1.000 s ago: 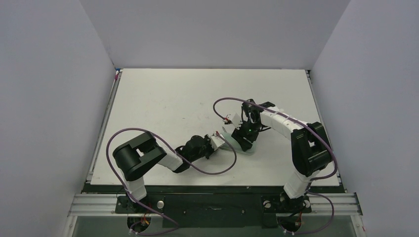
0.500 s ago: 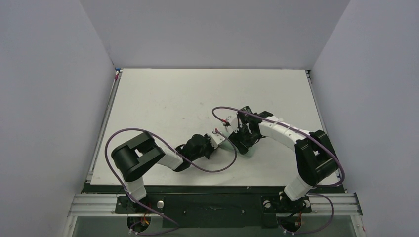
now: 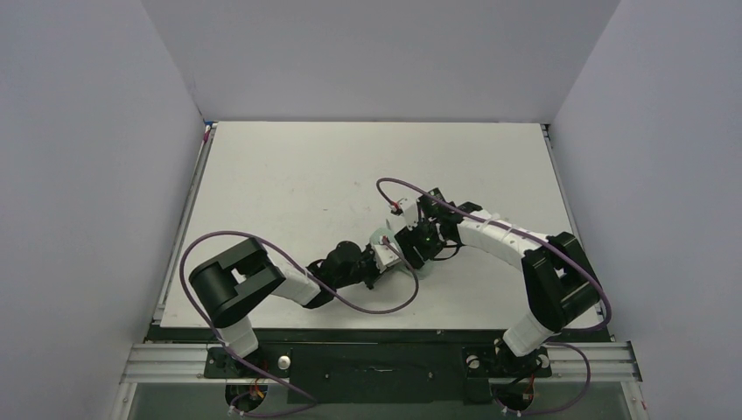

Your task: Open the umbrella

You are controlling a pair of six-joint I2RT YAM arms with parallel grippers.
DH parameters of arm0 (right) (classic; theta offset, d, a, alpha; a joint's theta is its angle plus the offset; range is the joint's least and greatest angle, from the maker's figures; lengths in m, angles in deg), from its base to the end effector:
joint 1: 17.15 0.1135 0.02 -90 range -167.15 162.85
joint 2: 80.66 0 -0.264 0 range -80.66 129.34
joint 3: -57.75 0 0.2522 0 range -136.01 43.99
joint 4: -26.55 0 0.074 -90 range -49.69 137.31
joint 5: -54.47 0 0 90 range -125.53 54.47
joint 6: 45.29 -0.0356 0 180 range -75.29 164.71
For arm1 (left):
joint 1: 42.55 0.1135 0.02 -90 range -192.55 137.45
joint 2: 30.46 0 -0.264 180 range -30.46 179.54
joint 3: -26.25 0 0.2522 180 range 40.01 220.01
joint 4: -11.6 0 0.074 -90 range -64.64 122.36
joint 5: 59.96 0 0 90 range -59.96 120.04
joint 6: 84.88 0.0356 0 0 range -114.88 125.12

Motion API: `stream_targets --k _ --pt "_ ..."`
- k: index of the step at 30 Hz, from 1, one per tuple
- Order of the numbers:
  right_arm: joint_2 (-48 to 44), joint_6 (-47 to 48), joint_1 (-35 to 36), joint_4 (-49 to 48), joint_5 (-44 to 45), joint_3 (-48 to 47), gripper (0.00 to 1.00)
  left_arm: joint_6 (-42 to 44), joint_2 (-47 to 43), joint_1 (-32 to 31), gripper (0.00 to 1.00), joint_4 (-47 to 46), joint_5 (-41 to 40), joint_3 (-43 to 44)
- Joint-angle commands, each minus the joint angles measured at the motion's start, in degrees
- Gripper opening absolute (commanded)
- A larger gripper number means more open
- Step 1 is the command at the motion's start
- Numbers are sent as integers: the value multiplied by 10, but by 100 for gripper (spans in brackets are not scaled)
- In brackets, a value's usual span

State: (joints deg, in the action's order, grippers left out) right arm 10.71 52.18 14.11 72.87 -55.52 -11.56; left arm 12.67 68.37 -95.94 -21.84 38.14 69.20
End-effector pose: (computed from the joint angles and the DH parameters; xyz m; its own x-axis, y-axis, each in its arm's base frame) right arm 0.2498 0.1659 0.1828 -0.7105 -0.5743 -0.4066 -0.6936 0.6690 0.2672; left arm 0.1767 -0.2462 0.1239 -0.1110 0.3676 -0.9233 0.8947 0.4414 0.0681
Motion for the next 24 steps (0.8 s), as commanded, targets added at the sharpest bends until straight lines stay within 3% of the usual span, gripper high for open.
stream_targets --k 1,3,4,7,8,10,11,14,24 --pt "8 -92 -7 -139 -31 5 25 -2 25 -34 0 35 96 17" --pt "5 -106 -7 -138 -56 5 39 0 39 -35 0 36 97 27" --pt "1 -110 -9 -136 -63 5 52 0 47 -33 0 37 99 30" --pt "-14 -117 -17 -109 -103 5 73 10 50 -30 0 34 109 31" --pt "-25 -119 -28 -105 -112 8 80 18 -146 -29 0 32 117 30" --pt "-39 -125 -48 -93 -134 11 83 31 20 -28 0 30 124 23" --pt "-41 -128 -55 -86 -141 9 84 36 31 -26 0 30 126 18" --pt "-42 -132 -68 -76 -140 -12 85 56 38 -23 0 35 131 12" --pt "31 -119 -11 -89 -76 -64 87 74 22 -2 0 81 146 28"
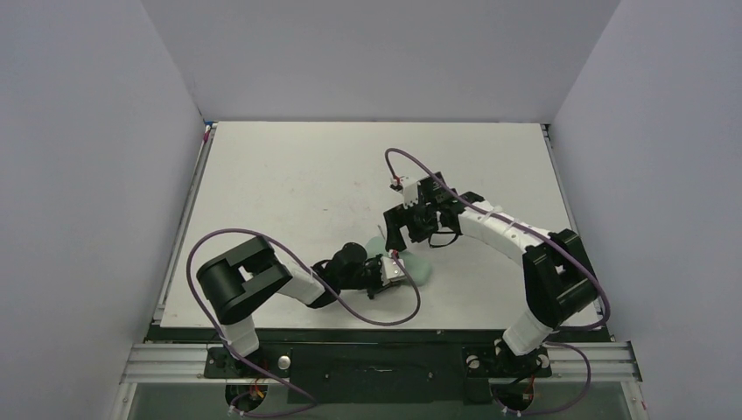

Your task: Open the umbrella

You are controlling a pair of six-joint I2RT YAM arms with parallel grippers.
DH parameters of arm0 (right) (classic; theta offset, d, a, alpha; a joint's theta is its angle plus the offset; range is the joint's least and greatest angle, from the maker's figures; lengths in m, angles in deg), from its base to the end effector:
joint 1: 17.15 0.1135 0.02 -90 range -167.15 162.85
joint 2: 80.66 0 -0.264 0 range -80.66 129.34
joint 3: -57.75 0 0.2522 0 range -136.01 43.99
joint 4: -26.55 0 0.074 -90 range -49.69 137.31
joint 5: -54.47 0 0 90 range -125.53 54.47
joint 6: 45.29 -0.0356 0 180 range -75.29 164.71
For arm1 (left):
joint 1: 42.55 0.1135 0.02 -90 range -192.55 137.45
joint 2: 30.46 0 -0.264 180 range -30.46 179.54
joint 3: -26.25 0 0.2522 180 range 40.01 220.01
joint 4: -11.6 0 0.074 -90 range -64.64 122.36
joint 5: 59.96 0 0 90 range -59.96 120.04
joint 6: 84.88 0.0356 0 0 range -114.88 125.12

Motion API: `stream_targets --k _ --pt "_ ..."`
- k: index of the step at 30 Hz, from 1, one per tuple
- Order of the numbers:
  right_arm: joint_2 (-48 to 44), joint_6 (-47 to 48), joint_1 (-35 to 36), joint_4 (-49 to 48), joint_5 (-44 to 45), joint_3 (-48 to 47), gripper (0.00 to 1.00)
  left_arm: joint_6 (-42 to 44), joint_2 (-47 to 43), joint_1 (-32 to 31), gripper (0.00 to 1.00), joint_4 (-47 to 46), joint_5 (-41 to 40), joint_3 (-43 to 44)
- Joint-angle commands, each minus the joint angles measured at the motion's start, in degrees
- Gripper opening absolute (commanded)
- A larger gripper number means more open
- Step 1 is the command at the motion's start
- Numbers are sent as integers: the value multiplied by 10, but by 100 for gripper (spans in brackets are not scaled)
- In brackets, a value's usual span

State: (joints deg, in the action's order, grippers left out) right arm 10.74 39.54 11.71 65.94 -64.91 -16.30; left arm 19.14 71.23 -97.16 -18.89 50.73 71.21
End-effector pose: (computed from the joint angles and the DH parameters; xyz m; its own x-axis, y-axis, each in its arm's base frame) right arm 0.2760 0.1721 0.2144 -0.7885 -0.3449 -0.5092 -0.5876 0.6671 0.4580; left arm 0.1682 -0.2584 0.1137 -0.0192 0.4184 -0.9081 0.9800 0.1877 0.0657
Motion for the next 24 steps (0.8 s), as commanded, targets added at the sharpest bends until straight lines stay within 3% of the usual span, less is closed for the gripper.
stream_targets --k 1,9,11,15,16,17,18,19,20,24 --pt "41 11 16 -20 16 -17 87 6 -8 12 0 56 24 8" --pt "84 8 53 -32 5 -23 87 6 -27 35 0 73 39 -5" --pt "95 4 63 -32 16 -26 82 6 -33 40 0 77 39 -8" --pt "114 -35 54 -41 53 -28 48 8 -54 46 0 85 18 -20" --pt "116 -52 42 -44 54 -29 34 6 -65 47 0 86 7 -24" --pt "116 -61 35 -52 54 -28 28 5 -71 50 0 85 2 -32" --pt "113 -73 24 -56 51 -27 12 0 -82 51 0 84 -4 -36" --pt "110 -75 18 -63 47 -27 5 -3 -87 56 0 82 -4 -45" --pt "101 -77 18 -68 47 -23 0 -7 -97 59 0 80 -5 -53" --pt "90 -124 17 -93 57 -9 0 -16 -105 64 0 69 -22 -66"
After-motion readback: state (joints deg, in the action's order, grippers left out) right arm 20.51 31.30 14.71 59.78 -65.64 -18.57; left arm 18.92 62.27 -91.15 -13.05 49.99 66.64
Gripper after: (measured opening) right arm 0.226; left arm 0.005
